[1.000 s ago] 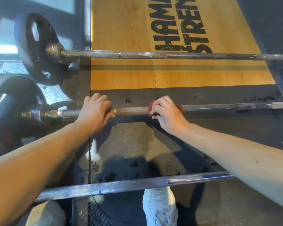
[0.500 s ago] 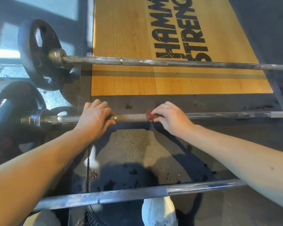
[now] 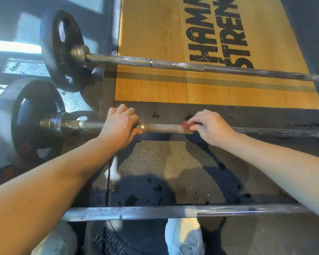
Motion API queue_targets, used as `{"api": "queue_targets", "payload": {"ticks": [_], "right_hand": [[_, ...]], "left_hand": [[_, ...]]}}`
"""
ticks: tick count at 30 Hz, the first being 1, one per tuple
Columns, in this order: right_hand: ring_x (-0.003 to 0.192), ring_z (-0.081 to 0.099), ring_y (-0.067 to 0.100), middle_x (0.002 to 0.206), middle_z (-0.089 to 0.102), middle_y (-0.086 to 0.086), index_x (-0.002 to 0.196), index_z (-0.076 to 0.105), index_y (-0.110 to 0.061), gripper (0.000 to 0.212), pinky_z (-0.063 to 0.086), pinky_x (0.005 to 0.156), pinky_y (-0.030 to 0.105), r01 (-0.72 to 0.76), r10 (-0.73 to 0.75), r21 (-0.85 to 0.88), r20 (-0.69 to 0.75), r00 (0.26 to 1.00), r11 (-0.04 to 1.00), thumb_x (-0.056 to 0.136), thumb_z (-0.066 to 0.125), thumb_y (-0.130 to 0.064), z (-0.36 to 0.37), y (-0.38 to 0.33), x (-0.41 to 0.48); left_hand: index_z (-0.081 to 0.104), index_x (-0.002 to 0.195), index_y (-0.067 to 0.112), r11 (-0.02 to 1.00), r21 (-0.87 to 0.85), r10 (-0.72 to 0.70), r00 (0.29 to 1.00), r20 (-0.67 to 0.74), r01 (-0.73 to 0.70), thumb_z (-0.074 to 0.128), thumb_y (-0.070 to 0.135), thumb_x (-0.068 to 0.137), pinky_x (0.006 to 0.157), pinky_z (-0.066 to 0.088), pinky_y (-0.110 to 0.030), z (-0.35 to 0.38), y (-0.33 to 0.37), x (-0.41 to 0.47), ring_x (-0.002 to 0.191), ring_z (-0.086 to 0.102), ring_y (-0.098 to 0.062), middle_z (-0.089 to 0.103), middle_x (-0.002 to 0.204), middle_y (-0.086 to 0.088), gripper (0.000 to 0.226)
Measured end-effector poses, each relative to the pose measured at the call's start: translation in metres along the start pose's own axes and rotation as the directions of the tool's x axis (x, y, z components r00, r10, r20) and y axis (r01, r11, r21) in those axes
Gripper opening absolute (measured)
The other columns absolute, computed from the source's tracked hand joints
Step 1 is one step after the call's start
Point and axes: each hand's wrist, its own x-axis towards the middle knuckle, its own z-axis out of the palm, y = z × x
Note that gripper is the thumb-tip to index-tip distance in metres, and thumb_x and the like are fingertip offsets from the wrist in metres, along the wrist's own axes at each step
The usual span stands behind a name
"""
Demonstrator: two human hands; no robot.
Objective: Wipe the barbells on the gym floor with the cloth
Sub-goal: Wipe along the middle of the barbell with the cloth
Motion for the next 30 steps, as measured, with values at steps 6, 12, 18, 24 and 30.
{"api": "queue_targets", "payload": {"ticks": [6,12,18,24,30], "right_hand": [[0.099,0.056,0.02,0.101,0.07,0.002,0.106,0.077,-0.011,0.015,0.047,0.092,0.039,0.096,-0.092,0.096,-0.048,0.995,0.991,0.096,0.066,-0.013,0.039,-0.079,0.043],[0.1,0.058,0.018,0.103,0.072,-0.001,0.111,0.077,-0.014,0.018,0.049,0.094,0.04,0.143,-0.139,0.09,-0.041,0.989,0.986,0.094,0.071,-0.015,0.031,-0.054,0.028],[0.095,0.058,0.022,0.096,0.072,0.003,0.103,0.078,-0.008,0.015,0.051,0.089,0.041,0.123,-0.112,0.047,-0.191,0.975,0.991,0.088,0.076,-0.006,0.038,-0.043,0.015],[0.092,0.056,0.022,0.094,0.069,0.004,0.099,0.075,-0.009,0.01,0.049,0.082,0.04,0.267,-0.25,0.143,-0.129,0.96,0.953,0.09,0.073,-0.007,0.071,-0.129,0.064],[0.09,0.061,-0.013,0.111,0.069,-0.013,0.124,0.069,-0.02,0.028,0.045,0.08,0.006,0.076,0.002,0.581,-0.133,0.991,0.81,0.097,0.066,-0.017,0.033,-0.15,0.068]], "left_hand": [[0.066,0.122,0.026,1.0,0.015,-0.024,1.0,0.016,0.024,0.06,0.047,0.097,0.097,0.033,-0.041,-0.001,0.002,-0.001,0.118,0.042,-0.023,0.056,0.117,0.004,0.033],[0.072,0.12,0.028,0.999,0.039,-0.006,0.999,-0.05,0.008,0.066,0.051,0.092,0.09,0.035,-0.044,0.0,-0.001,-0.007,0.112,0.048,-0.027,0.064,0.113,0.003,0.037],[0.077,0.107,0.026,0.994,0.025,-0.103,0.981,-0.164,0.109,0.076,0.052,0.082,0.086,0.036,-0.046,0.005,-0.028,-0.025,0.107,0.049,-0.029,0.066,0.108,0.002,0.036],[0.074,0.118,0.028,0.972,0.012,-0.23,0.956,-0.18,0.236,0.074,0.043,0.089,0.094,0.033,-0.049,-0.004,-0.033,-0.05,0.118,0.044,-0.03,0.062,0.122,0.001,0.032],[0.061,0.136,0.025,0.691,-0.617,-0.488,0.873,-0.015,0.376,0.067,0.043,0.095,0.094,0.049,-0.027,-0.037,-0.017,-0.065,0.109,0.057,-0.012,0.062,0.125,0.006,0.045]]}}
